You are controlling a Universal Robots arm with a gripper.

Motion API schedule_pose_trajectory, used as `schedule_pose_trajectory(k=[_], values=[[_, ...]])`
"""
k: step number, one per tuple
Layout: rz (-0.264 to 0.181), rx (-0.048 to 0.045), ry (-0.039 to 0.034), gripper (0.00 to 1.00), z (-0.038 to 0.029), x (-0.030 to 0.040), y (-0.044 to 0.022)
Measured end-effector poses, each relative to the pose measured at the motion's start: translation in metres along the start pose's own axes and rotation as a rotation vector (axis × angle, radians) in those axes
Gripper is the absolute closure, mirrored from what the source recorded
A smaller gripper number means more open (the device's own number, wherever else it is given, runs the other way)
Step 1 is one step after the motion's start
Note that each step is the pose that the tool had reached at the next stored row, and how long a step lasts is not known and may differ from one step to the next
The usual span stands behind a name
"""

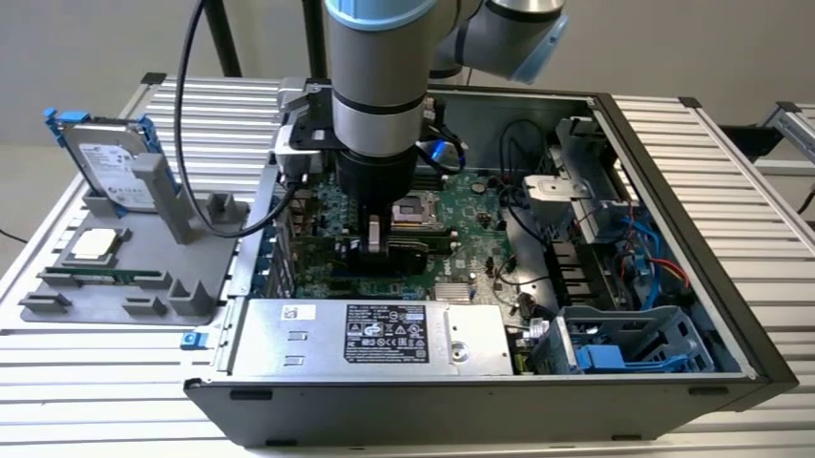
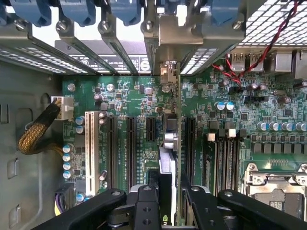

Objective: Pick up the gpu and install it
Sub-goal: 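Insert the gpu into the slot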

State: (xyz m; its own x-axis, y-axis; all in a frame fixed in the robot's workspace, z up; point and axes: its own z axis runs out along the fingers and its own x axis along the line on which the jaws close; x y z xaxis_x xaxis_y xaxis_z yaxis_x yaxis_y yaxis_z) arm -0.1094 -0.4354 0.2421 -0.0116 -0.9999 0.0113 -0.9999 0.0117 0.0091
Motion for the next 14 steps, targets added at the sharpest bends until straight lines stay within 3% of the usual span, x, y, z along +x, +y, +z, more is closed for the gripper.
schedule_pose_trajectory(k=[4, 9, 14], values=[[0.000, -0.0010, 0.0015, 1.00, -0.0091, 0.0002, -0.0007], [0.000, -0.0010, 0.0017, 1.00, -0.0119, 0.0003, -0.0068], [-0.001, -0.0010, 0.0017, 1.00, -0.0120, 0.0002, -0.0083]])
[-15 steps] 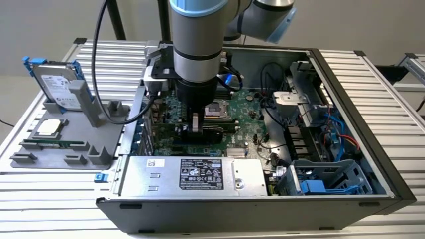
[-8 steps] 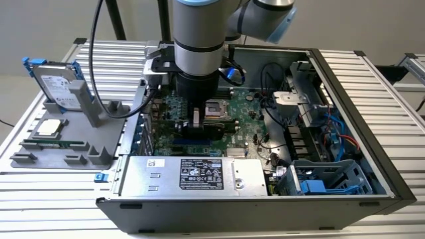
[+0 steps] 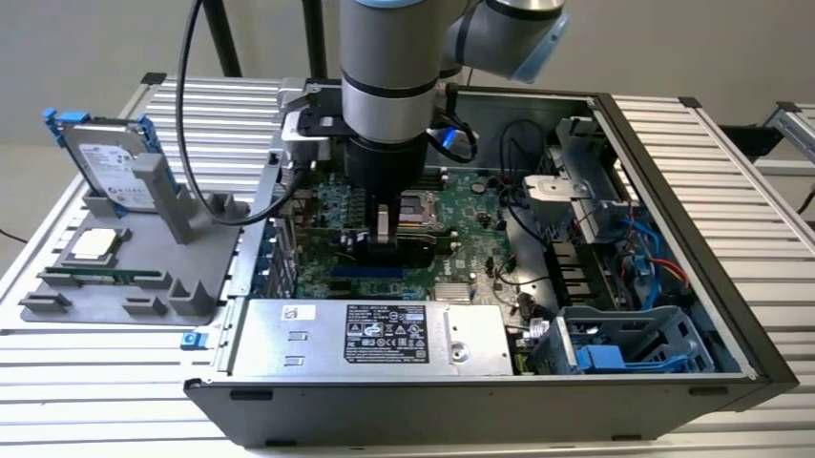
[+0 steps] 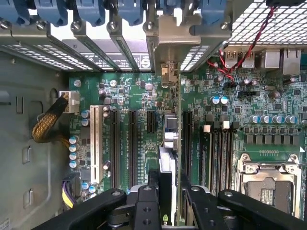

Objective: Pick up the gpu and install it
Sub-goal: 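Insert the gpu into the slot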

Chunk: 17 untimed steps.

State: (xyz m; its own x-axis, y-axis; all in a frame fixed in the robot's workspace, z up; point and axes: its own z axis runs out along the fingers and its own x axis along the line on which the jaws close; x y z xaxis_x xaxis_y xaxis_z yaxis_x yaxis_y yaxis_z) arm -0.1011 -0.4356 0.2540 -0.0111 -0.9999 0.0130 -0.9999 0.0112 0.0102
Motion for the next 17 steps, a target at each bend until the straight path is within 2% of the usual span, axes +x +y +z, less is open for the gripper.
schedule_pose_trajectory(k=[8, 17], values=[[0.000, 0.0000, 0.0000, 1.00, 0.0000, 0.0000, -0.0003], [0.000, 0.0023, -0.0001, 1.00, 0.0023, 0.0000, 0.0036]])
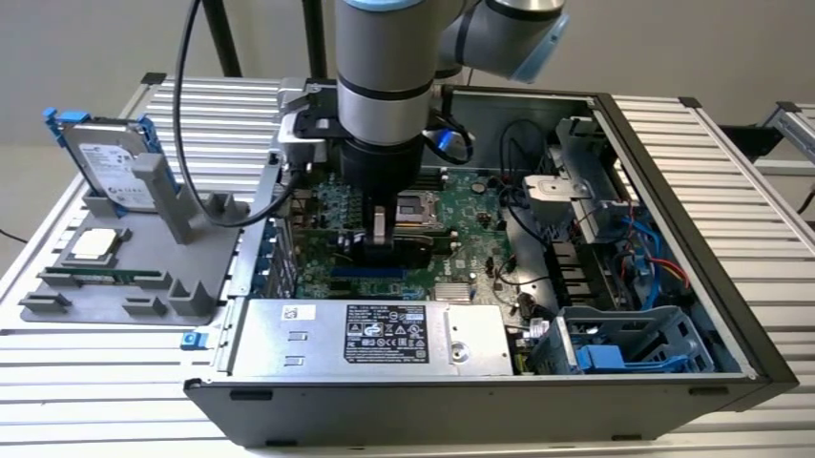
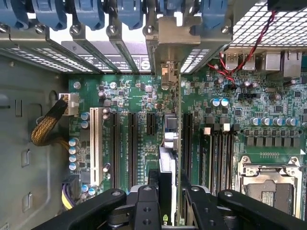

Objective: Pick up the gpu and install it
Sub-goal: 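Insert the gpu into the slot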

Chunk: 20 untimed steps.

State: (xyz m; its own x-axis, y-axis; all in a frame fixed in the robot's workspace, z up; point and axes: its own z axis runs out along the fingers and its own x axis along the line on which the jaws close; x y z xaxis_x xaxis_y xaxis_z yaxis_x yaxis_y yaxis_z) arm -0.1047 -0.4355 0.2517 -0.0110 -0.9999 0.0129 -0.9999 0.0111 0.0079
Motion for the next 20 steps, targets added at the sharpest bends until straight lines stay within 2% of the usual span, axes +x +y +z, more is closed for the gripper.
schedule_pose_trajectory(k=[6, 20], values=[[0.000, 0.0018, 0.0000, 1.00, 0.0015, -0.0001, 0.0027], [0.000, 0.0015, 0.0007, 1.00, 0.0076, -0.0002, 0.0046]])
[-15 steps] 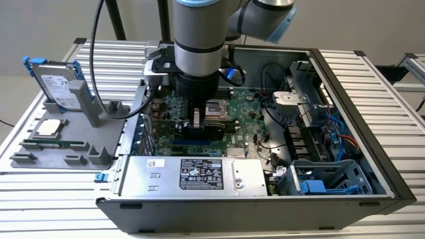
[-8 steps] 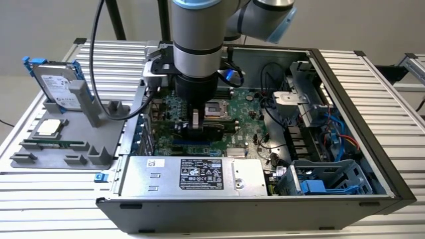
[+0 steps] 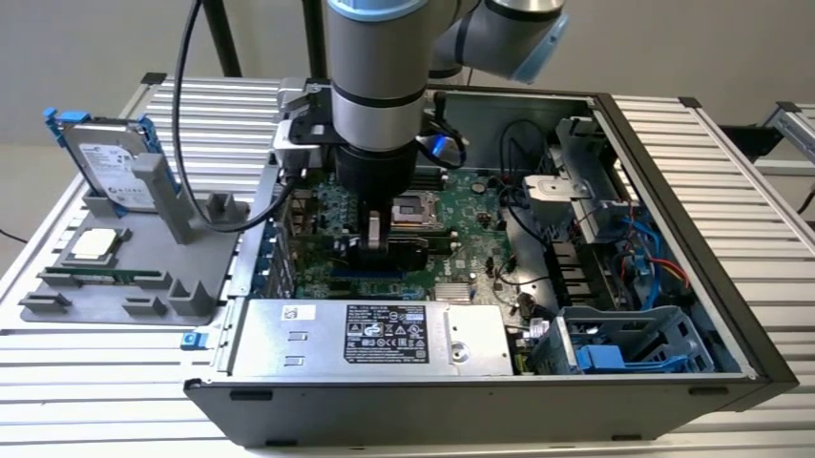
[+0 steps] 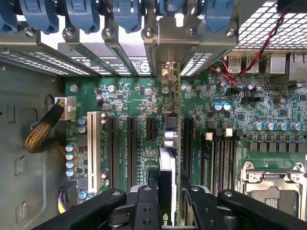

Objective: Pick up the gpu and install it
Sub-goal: 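Insert the gpu into the slot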

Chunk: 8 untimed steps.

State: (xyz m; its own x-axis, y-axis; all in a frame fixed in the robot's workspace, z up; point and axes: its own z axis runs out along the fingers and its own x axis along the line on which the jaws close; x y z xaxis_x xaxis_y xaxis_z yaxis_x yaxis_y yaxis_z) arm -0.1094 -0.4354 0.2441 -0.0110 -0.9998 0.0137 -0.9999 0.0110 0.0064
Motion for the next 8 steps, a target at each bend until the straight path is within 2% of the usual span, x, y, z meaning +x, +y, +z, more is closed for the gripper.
schedule_pose_trajectory(k=[8], values=[[0.000, 0.0003, -0.0005, 1.00, 0.0012, -0.0001, 0.0016]])
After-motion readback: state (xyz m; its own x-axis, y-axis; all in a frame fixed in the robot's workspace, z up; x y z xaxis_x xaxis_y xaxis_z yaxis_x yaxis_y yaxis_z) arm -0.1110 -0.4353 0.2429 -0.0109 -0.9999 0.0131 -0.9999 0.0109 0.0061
